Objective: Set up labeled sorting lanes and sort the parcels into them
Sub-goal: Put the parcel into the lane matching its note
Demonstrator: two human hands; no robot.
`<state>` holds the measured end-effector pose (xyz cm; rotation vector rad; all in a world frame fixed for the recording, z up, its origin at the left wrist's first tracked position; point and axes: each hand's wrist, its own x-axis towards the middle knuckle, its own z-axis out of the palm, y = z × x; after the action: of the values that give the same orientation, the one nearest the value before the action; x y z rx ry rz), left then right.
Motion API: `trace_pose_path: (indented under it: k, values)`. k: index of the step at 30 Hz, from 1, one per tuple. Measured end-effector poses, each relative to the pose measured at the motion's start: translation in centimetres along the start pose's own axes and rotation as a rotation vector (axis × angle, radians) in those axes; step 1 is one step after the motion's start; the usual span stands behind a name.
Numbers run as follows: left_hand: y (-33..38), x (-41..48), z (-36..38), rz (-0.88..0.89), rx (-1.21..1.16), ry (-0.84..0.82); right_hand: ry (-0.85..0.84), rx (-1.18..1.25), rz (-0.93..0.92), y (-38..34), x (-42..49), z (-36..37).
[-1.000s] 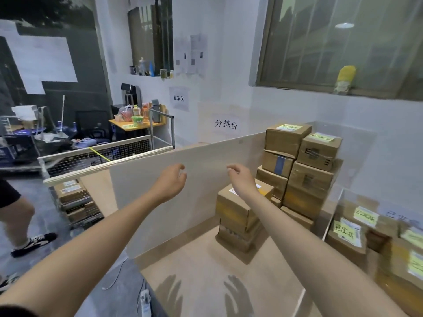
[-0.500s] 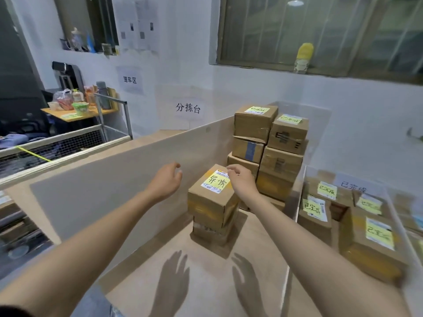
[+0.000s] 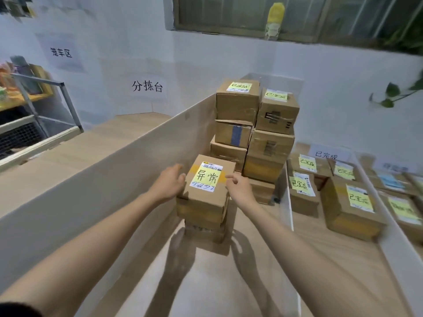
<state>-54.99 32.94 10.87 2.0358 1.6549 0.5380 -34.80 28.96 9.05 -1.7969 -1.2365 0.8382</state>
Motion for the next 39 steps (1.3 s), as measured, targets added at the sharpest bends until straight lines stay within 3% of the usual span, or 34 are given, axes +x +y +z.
trace_pose_path:
  k: [20,30,39]
  values:
    - [-2.5,4.7,4.5,-0.035,-0.324,-0.229,0.105,0.364,0.323,2.5,1.5,3.7]
    - [-1.8,4.3,4.0,-0.054,-0.440,-0.250,0.096,0.464,0.381,1.4,0.1,3.4]
    - [3.4,1.9,3.4,0.050,-0.521,-0.349,0.243,0.635,0.371,0.7,-4.6,-1.4]
